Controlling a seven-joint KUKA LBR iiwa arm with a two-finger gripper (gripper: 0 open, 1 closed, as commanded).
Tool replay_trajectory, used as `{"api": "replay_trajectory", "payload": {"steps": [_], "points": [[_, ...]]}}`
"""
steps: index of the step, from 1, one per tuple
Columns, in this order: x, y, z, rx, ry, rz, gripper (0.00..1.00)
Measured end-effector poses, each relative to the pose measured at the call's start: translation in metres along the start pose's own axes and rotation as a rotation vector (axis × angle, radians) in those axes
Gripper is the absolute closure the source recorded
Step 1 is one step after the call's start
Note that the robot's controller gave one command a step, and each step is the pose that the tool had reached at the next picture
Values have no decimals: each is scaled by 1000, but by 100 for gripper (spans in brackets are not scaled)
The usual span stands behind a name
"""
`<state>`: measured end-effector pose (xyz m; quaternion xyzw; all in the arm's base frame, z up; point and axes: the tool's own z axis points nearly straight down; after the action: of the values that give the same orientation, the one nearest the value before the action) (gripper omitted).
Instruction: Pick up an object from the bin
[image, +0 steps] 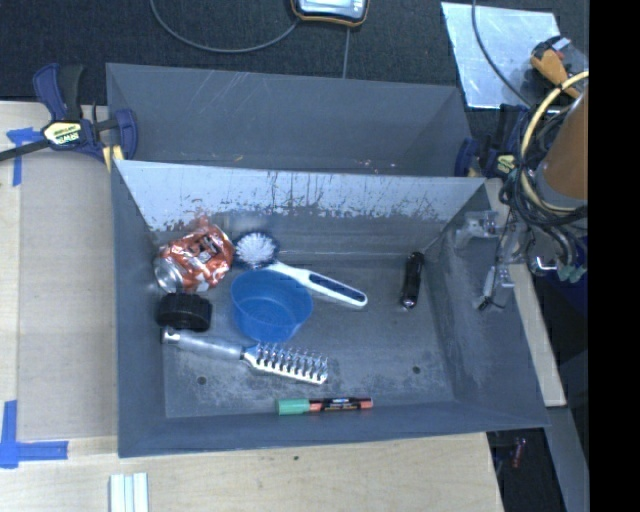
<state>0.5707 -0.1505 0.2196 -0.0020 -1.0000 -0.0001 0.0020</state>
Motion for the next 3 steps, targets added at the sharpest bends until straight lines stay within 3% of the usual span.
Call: {"api": "replay_trajectory", "payload": {"steps": [1, 2, 3], "points": [[-1, 1, -5, 1, -6, -4, 0], [-31, 101, 153, -1, -5, 63, 0], [-39, 110, 148, 3, -24, 272, 0]]}}
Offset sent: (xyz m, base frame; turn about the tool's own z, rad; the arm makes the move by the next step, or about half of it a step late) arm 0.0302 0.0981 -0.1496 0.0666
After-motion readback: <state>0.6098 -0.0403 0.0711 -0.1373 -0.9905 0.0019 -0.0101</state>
